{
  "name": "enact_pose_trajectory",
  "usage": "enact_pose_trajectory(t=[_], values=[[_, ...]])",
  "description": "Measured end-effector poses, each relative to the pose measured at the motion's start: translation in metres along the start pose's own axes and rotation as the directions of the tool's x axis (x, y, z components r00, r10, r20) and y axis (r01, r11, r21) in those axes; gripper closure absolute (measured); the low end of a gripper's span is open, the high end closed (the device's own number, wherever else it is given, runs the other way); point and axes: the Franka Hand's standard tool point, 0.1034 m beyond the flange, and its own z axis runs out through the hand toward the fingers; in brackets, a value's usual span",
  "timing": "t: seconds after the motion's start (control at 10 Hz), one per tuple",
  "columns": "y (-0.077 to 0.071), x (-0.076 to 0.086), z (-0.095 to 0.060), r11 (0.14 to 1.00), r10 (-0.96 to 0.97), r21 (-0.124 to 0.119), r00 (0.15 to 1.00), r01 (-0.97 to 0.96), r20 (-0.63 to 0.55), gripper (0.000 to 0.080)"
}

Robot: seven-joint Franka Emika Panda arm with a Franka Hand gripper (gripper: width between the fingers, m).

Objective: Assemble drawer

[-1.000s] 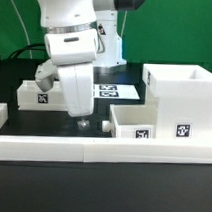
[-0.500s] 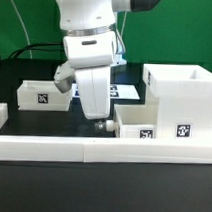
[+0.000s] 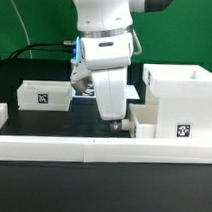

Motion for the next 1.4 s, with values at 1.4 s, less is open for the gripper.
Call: enact_pose_trajectory(t=[1.4], values=[[-0.020, -0.049, -0.034, 0.989, 0.144, -0.026, 0.989, -0.144, 0.019, 0.0150]])
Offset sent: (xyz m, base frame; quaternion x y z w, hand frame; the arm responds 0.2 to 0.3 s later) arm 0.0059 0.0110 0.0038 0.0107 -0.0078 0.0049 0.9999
